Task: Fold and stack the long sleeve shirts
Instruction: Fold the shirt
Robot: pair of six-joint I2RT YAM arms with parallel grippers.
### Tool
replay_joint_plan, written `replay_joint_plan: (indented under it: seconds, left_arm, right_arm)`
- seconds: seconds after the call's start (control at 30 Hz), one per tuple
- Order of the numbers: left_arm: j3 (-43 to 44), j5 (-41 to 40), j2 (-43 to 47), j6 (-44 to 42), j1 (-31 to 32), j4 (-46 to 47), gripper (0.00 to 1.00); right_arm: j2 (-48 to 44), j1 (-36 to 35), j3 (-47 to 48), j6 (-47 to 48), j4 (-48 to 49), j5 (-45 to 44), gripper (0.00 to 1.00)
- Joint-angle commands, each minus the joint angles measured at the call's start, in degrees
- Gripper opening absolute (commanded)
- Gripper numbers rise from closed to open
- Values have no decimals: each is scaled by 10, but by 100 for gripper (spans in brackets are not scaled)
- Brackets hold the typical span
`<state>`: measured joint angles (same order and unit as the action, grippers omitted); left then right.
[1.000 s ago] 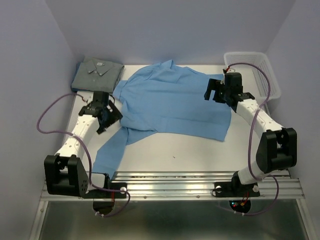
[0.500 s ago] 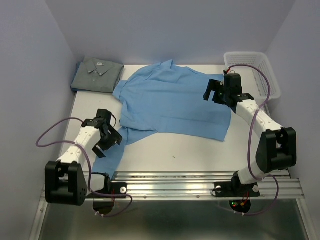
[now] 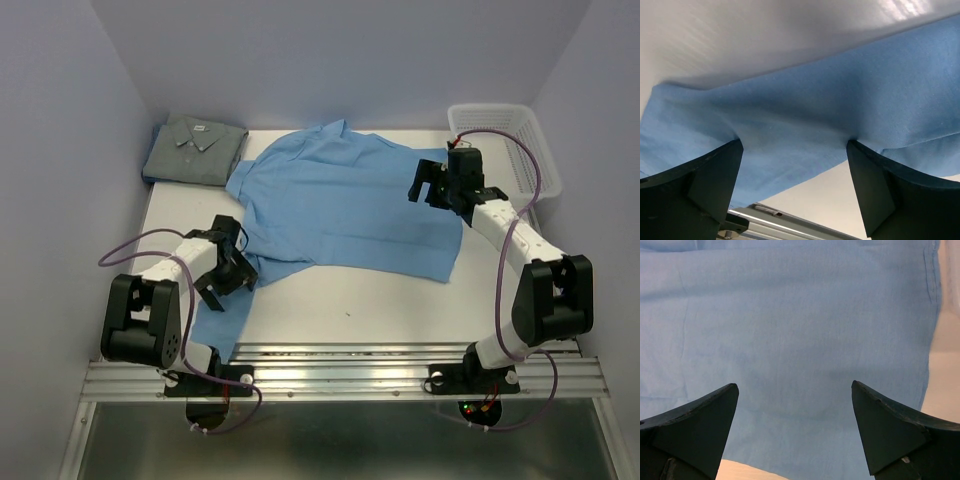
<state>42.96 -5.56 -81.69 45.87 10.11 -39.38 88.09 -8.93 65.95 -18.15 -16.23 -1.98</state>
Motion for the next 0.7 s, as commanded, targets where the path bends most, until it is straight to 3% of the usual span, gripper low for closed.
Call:
replay_joint_plan:
  seconds: [0.0,0.07,0.1,0.13,0.17,0.3,0.5,0.67]
  left_arm:
    - [-2,6,-14,16,7,34,99]
    - [-9,16,-54,12,10,55,99]
    - [-14,20,-63,12,11,68,92]
    - [-17,25,-70,10,14,69,92]
    - [-22,26,-75,8,17,79,63]
    - [-42,33,-77,41,37,114,0]
    - [-33,16,-12,40,70,81,0]
    - [-47,126,100,16,85,63,0]
  right_arm:
    - [-19,3,4,14,16,-19,100]
    - [-19,3,3,15,16,-19,100]
    - [-20,3,3,15,16,-22,100]
    - [-20,3,3,16,16,-23,100]
    - [-20,3,3,16,15,-24,100]
    - [-35,3,-13,-2,16,-24,100]
    - [-64,3,-52,-47,16,-26,100]
    - [-117,3,-136,-81,-15,-4,100]
